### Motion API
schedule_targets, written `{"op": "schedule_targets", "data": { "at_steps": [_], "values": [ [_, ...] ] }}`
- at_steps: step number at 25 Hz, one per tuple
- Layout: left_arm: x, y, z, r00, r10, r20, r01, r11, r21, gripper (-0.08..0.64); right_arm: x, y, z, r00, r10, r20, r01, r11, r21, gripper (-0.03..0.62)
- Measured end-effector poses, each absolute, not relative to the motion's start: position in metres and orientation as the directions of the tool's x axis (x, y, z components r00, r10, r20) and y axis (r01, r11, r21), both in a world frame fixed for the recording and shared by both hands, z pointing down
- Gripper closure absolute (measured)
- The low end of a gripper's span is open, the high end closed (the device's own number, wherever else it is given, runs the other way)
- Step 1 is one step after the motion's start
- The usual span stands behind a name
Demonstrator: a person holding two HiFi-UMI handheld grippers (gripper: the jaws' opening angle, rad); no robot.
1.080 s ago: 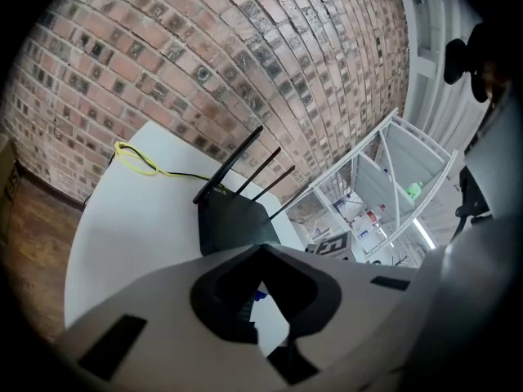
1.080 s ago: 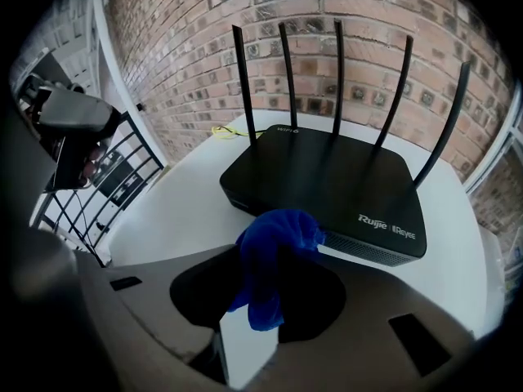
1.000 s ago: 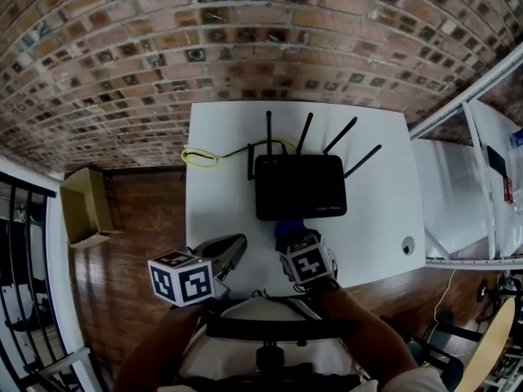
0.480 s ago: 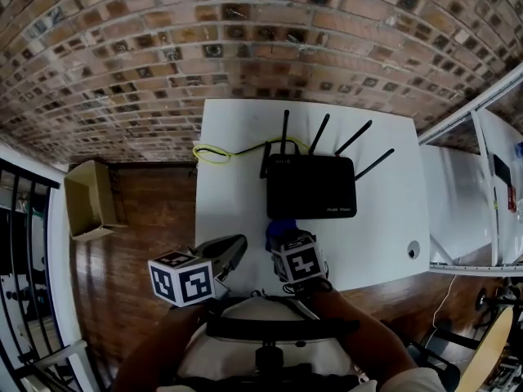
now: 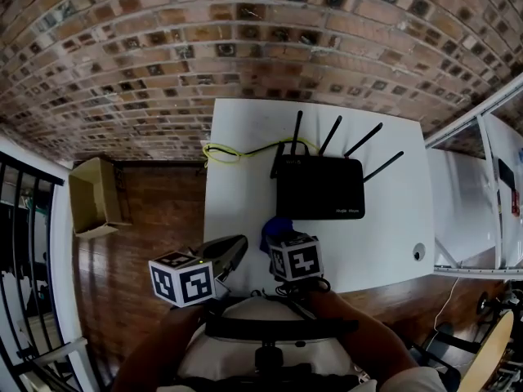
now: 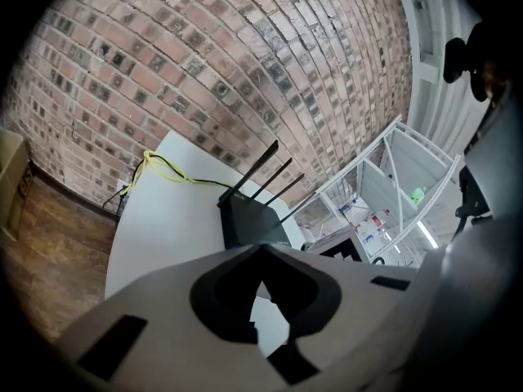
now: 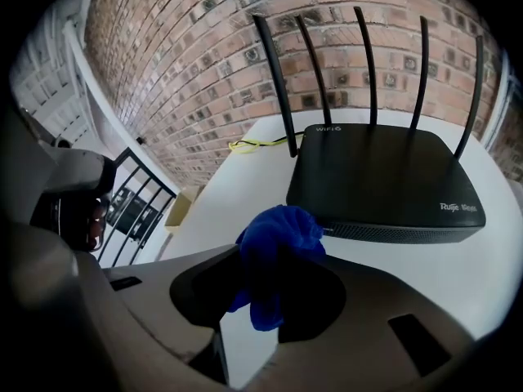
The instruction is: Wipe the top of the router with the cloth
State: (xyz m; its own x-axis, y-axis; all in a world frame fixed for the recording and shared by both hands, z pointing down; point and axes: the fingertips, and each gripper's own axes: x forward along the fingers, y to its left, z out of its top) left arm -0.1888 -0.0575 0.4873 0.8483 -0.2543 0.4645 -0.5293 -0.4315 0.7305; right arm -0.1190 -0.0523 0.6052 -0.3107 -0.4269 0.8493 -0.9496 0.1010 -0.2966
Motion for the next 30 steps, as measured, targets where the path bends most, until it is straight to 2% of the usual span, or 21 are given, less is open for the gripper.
{"op": "schedule_targets", "data": {
  "at_steps": [14, 30],
  "values": [
    [-0.213, -0.066, 0.492, 0.833, -0.281, 0.477, -0.553, -0.408, 0.727, 0.532, -0.134, -0.087, 0.607, -0.323, -0.478, 0.817, -0.9, -0.112, -0.422, 0.465],
    [-0.228, -0.083, 0.496, 0.826, -0.287, 0.486, -0.564, -0.393, 0.726, 0.532, -0.135, -0.128, 0.611, -0.226, -0.512, 0.829, -0.862, -0.292, -0.415, 0.466]
  ]
}}
